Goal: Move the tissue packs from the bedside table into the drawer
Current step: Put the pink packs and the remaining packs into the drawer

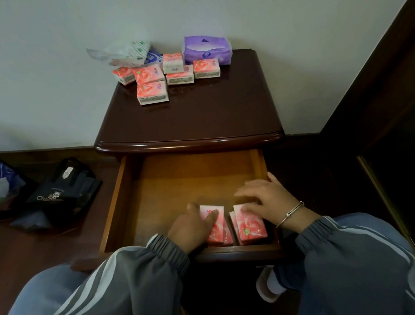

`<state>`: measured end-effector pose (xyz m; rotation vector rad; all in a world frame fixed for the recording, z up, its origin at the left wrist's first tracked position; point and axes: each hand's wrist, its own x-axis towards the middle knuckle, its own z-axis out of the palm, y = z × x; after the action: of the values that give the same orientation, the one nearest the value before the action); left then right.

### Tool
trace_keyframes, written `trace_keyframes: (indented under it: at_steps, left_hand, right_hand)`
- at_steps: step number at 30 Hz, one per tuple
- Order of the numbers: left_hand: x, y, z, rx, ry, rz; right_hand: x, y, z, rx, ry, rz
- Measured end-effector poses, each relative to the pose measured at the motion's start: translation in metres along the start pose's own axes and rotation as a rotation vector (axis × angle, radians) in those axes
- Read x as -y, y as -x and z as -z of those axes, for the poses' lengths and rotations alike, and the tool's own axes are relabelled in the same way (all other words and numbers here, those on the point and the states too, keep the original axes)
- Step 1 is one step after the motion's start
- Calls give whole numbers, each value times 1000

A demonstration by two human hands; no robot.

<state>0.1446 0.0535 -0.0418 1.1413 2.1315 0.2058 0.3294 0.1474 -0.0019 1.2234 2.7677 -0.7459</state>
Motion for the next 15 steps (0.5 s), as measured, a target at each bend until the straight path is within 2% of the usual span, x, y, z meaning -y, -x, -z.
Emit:
trace_keyframes:
  at_steps: [3,4,9,11,15]
  left_hand:
    - [-5,4,2,7,157,-49]
    - [-7,5,2,30,189,-55]
    - [-23,9,-3,56,244,-22]
    - [-29,11,-6,70,260,-17]
    - [-39,17,-10,129,247,-95]
  right_hand:
    - [-8,-1,-2,-321,-187,-95]
    - [-12,-1,-2,-363,-263,-170]
    - [-17,1,-16,-205,-948,-524]
    - [-21,-1,-20,-207,-1091,-622]
    - [-25,-4,-23,-207,-1187,-625]
